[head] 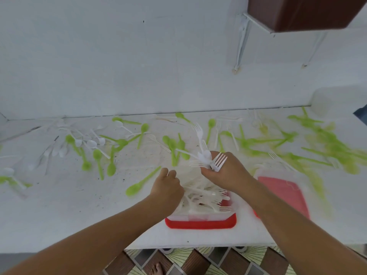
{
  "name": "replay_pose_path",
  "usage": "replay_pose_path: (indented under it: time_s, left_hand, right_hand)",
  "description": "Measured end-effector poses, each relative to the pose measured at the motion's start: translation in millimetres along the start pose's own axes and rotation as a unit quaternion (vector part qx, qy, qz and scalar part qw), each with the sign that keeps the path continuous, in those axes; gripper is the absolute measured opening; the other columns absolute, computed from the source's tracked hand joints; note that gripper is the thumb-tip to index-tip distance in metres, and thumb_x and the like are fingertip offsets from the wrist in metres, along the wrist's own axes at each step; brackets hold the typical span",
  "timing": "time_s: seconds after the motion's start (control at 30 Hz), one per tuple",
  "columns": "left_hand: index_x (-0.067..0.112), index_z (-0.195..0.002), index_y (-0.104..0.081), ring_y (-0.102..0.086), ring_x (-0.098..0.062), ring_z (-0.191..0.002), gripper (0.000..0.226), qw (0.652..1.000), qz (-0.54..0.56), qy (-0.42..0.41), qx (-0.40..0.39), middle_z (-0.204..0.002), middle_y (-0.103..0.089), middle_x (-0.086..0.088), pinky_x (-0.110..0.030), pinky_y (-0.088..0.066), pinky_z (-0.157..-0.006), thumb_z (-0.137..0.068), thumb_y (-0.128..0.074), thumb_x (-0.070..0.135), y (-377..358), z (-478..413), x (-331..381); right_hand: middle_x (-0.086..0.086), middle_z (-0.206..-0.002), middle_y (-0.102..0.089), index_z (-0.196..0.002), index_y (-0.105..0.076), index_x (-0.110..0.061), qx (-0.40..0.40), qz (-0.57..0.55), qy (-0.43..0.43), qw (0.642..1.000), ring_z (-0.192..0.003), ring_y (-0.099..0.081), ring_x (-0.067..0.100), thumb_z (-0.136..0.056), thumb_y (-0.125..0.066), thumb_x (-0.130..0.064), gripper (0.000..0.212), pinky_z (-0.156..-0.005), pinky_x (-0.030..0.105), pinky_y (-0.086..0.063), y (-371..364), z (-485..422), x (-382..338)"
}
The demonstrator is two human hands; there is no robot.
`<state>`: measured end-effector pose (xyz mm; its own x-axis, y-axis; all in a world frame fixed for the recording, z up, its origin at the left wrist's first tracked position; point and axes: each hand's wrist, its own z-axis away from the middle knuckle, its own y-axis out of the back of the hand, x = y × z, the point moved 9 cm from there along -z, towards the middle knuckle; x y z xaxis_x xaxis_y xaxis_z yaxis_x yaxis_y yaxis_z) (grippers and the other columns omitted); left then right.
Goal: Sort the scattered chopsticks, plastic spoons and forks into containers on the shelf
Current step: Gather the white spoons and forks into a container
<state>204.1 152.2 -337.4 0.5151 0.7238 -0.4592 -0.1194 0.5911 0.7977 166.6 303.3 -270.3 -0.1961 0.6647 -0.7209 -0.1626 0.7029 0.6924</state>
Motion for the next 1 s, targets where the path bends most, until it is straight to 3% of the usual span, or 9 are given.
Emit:
replay_pose_path:
  time_s: [0.1, 0.23, 0.3, 0.4, 0.47, 0.57, 0.73, 0.8, 1.0]
  left_hand:
    - [0.022, -0.099, -0.068, -0.053, -0.026, -0.112, 0.019, 0.999, 0.029, 0.004, -0.019, -0.101, -0.067, 0.001, -0.047, -0.022, -0.112, -0.094, -0.053, 0.011, -1.6, -2.3, 1.3]
    - [0.023, -0.104, -0.062, -0.060, -0.024, -0.108, 0.017, 0.997, 0.057, 0.055, -0.023, -0.103, -0.067, 0.001, -0.049, -0.018, -0.115, -0.093, -0.052, 0.014, -0.6, -4.6, -9.9]
    - [0.024, -0.091, -0.056, -0.062, -0.023, -0.104, 0.009, 0.996, 0.066, 0.064, -0.010, -0.096, -0.066, 0.002, -0.050, -0.019, -0.114, -0.093, -0.053, 0.016, 1.0, -6.7, -10.7]
    - [0.022, -0.070, -0.046, -0.063, -0.021, -0.089, 0.022, 0.993, 0.091, 0.067, -0.026, -0.075, -0.055, 0.006, -0.048, -0.024, -0.110, -0.083, -0.062, 0.015, -1.5, -6.6, -14.6]
    - [0.022, -0.069, -0.051, -0.059, -0.019, -0.083, 0.018, 0.991, 0.121, 0.049, -0.027, -0.080, -0.058, 0.005, -0.046, -0.027, -0.103, -0.079, -0.066, 0.020, 2.9, -3.0, -19.3]
    - [0.023, -0.087, -0.064, -0.060, -0.018, -0.093, 0.007, 0.984, 0.177, 0.002, 0.010, -0.101, -0.059, 0.005, -0.038, -0.037, -0.096, -0.081, -0.060, 0.024, 19.9, 8.8, -27.4]
    - [0.022, -0.081, -0.055, -0.058, -0.017, -0.068, 0.005, 0.909, 0.409, 0.005, 0.086, -0.083, -0.065, 0.005, -0.037, -0.054, -0.065, -0.077, -0.057, 0.020, 35.1, 30.0, -73.7]
    - [0.023, -0.082, -0.055, -0.055, -0.014, -0.063, 0.006, 0.890, 0.442, -0.007, 0.110, -0.084, -0.066, 0.008, -0.037, -0.053, -0.064, -0.080, -0.058, 0.019, 38.0, 32.6, -82.9]
    - [0.025, -0.087, -0.054, -0.065, -0.016, -0.072, 0.014, 0.837, 0.513, -0.034, 0.188, -0.086, -0.067, 0.006, -0.028, -0.052, -0.067, -0.089, -0.063, 0.014, 54.4, 35.8, -106.9]
  right_hand:
    - [-0.015, -0.055, -0.054, -0.070, -0.055, -0.025, -0.001, -0.013, 0.004, 1.000, -0.048, -0.049, 0.008, -0.084, -0.069, -0.028, 0.020, -0.050, 0.024, -0.034, -0.2, 3.1, 1.5]
    - [-0.015, -0.053, -0.051, -0.067, -0.051, -0.025, 0.006, -0.013, 0.020, 1.000, -0.047, -0.047, 0.010, -0.085, -0.070, -0.028, 0.026, -0.049, 0.023, -0.031, 4.4, 5.3, 0.9]
    - [-0.018, -0.053, -0.052, -0.067, -0.051, -0.027, 0.016, -0.022, 0.019, 0.999, -0.047, -0.047, 0.009, -0.086, -0.071, -0.026, 0.028, -0.050, 0.021, -0.031, 7.6, 7.6, 3.2]
    - [-0.020, -0.058, -0.059, -0.074, -0.058, -0.032, 0.022, -0.032, 0.008, 0.999, -0.051, -0.053, 0.005, -0.086, -0.072, -0.028, 0.019, -0.052, 0.018, -0.036, 12.0, 10.2, 5.9]
    - [-0.015, -0.060, -0.061, -0.074, -0.061, -0.034, 0.029, -0.040, 0.007, 0.999, -0.052, -0.055, 0.006, -0.085, -0.073, -0.028, 0.017, -0.052, 0.020, -0.039, 19.5, 10.7, 4.4]
    - [-0.012, -0.058, -0.057, -0.067, -0.056, -0.041, 0.031, -0.013, 0.037, 0.999, -0.052, -0.052, 0.008, -0.083, -0.071, -0.026, 0.027, -0.051, 0.021, -0.038, 37.7, 10.8, -10.4]
    - [-0.009, -0.066, -0.062, -0.078, -0.060, -0.033, -0.001, 0.094, 0.075, 0.993, -0.062, -0.058, 0.011, -0.080, -0.071, -0.029, 0.012, -0.059, 0.031, -0.048, 53.5, 7.3, -40.4]
    - [-0.004, -0.069, -0.065, -0.082, -0.061, -0.026, -0.013, 0.117, 0.078, 0.990, -0.064, -0.060, 0.014, -0.080, -0.072, -0.030, 0.011, -0.062, 0.034, -0.049, 54.8, 5.6, -49.5]
    - [-0.003, -0.065, -0.061, -0.074, -0.051, -0.038, -0.037, 0.208, 0.085, 0.974, -0.060, -0.057, 0.014, -0.081, -0.070, -0.039, 0.020, -0.053, 0.030, -0.035, 59.4, -0.7, -56.2]
